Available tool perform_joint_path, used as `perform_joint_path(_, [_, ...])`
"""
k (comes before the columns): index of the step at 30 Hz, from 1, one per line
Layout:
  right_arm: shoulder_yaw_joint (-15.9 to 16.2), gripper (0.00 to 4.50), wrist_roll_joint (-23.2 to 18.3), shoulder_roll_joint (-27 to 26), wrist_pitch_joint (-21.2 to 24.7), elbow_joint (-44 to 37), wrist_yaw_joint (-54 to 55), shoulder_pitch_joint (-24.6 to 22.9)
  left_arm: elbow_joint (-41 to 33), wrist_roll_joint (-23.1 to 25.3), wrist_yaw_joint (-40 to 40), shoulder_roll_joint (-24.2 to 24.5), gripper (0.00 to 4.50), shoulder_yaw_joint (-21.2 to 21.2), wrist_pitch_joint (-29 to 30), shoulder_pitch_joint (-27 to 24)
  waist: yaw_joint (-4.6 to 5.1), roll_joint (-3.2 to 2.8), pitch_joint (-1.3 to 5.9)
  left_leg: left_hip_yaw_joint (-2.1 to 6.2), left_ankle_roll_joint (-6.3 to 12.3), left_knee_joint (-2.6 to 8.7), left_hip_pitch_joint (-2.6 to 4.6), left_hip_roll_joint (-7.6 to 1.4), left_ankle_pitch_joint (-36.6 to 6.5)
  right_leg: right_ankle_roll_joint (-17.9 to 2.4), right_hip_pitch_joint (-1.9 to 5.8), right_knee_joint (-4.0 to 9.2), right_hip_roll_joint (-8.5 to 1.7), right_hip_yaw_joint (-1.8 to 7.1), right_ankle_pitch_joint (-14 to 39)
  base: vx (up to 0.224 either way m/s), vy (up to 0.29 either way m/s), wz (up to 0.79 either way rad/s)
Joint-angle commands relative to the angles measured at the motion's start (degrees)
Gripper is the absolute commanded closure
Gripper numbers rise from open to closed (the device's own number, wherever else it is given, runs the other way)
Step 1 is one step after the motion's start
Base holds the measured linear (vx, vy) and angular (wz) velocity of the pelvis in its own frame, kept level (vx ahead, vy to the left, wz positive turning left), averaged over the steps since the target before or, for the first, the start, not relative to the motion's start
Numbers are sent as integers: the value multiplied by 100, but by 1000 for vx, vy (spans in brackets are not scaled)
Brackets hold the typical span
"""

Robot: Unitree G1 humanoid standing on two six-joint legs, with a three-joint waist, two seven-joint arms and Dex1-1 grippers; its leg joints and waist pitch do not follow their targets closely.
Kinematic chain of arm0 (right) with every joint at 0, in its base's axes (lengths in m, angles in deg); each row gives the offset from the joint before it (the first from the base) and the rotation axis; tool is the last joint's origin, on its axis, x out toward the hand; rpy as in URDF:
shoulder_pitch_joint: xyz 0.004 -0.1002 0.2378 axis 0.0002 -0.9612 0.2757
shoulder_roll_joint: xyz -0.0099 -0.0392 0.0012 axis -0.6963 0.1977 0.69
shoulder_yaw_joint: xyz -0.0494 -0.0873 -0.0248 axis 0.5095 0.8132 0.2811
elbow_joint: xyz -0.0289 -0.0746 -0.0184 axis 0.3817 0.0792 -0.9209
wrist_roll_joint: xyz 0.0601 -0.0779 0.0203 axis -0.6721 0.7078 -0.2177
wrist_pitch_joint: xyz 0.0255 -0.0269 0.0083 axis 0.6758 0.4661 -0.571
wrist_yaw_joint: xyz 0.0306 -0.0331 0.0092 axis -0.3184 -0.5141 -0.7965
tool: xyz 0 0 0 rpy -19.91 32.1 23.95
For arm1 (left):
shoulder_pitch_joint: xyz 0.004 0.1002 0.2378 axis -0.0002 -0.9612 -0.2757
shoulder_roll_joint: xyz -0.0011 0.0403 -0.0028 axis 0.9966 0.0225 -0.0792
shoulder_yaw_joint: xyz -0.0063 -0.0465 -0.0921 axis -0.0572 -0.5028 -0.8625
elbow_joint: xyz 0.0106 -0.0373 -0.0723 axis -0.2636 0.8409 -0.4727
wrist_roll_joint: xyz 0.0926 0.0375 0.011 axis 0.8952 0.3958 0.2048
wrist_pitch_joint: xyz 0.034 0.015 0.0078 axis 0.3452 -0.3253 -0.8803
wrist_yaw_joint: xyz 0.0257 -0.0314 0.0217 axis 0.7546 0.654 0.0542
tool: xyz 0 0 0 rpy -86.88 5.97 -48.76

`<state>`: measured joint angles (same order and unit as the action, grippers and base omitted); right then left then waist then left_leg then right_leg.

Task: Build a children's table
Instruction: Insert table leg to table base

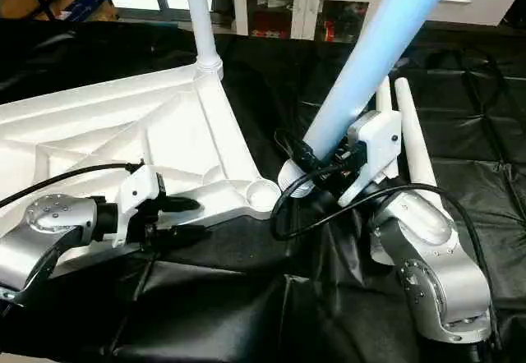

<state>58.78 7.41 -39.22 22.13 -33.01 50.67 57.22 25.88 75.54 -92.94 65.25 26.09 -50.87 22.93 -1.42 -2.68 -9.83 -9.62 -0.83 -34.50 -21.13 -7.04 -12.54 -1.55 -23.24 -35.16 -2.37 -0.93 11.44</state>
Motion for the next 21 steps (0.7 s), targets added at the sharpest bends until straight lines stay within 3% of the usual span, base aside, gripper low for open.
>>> perform_joint_path(1, [1,272,3,21,-85,23,-45,55,103,256,-25,174,246,152,183,-208,-1,52,413,230,691,424,60,-566,-73,-1614,294,336,-653,315,285,0,0,0])
perform_joint_path(10, [23,272,17,-28,-125,117,-51,168,117,346,130,124,306,229,230,-282,-11,33,417,213,671,421,70,-563,-16,-1622,276,330,-636,313,232,0,0,0])
perform_joint_path(11, [19,272,15,-35,-128,128,-50,181,115,359,153,100,331,251,230,-280,-9,46,408,212,664,427,71,-565,-74,-1616,276,344,-639,317,308,0,0,0])
perform_joint_path(18, [32,272,15,-93,-136,162,-29,229,22,226,363,-259,379,276,284,-283,-55,32,401,182,539,450,111,-581,-321,-1562,237,390,-641,322,690,0,0,0])
perform_joint_path(21, [55,272,19,-107,-132,148,-22,226,52,356,388,-252,395,398,230,-306,-40,39,407,177,511,467,96,-581,-373,-1493,240,378,-643,310,719,0,0,0])
